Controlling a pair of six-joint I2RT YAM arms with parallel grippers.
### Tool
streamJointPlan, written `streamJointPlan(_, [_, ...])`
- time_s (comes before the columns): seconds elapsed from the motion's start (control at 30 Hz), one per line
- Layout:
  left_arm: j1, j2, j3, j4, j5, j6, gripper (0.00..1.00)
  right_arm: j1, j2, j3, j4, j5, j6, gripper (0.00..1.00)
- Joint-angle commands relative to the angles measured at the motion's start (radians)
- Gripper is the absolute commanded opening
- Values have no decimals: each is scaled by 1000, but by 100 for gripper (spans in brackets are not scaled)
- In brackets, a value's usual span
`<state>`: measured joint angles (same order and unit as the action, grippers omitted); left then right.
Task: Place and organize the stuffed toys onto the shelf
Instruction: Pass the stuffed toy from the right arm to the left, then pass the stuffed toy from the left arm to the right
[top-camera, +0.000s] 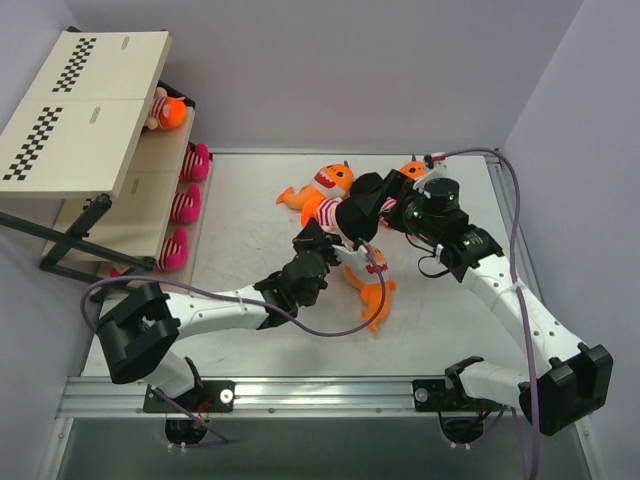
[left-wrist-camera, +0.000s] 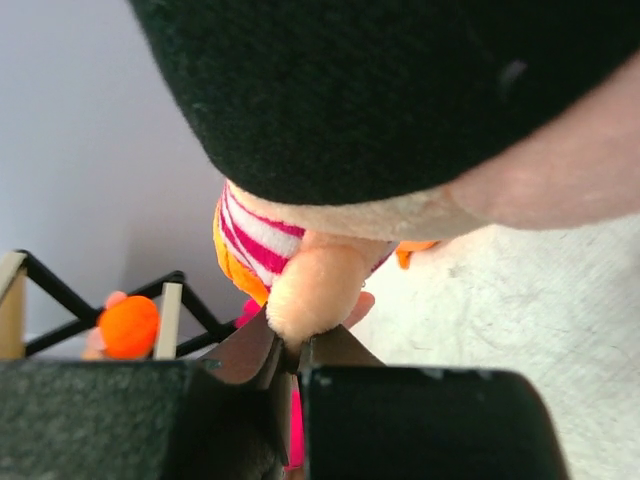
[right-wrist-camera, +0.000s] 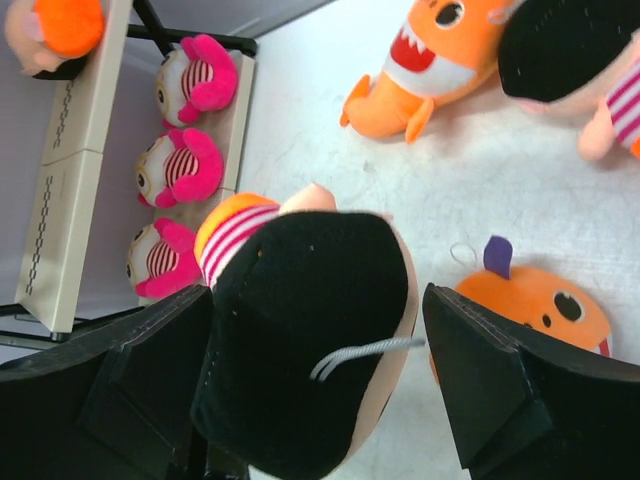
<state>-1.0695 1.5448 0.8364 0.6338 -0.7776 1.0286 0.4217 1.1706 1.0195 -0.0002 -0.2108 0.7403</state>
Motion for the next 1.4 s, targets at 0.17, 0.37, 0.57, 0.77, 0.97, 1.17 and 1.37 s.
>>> streamJointPlan(0.17, [46,-152,72,-361,184,-419,3,-1,17,139,74,-7,-65,96])
streamJointPlan(0.37, [57,-132,105,-470,237,-524,3,-32,26,188,141,-71,-73,99])
streamJointPlan(0.57, [147,-160,148,-551,345,-745,3,-110,-12,153,160,-116,-71,99])
streamJointPlan(0.77, [327,-244,170,-586,595,-1016,3,-215,-66,65,167,-179,-87,98])
streamJointPlan(0.97, [422,-311,184,-579,745,-1225,2,-205,-51,-61,317,-285,-44,97])
streamJointPlan(1.17, [482,-368,182,-510,834,-1409,3,-103,33,-141,471,-303,-27,97])
streamJointPlan(1.37, [500,-387,179,-453,876,-1552,3,-44,92,-165,647,-348,5,95])
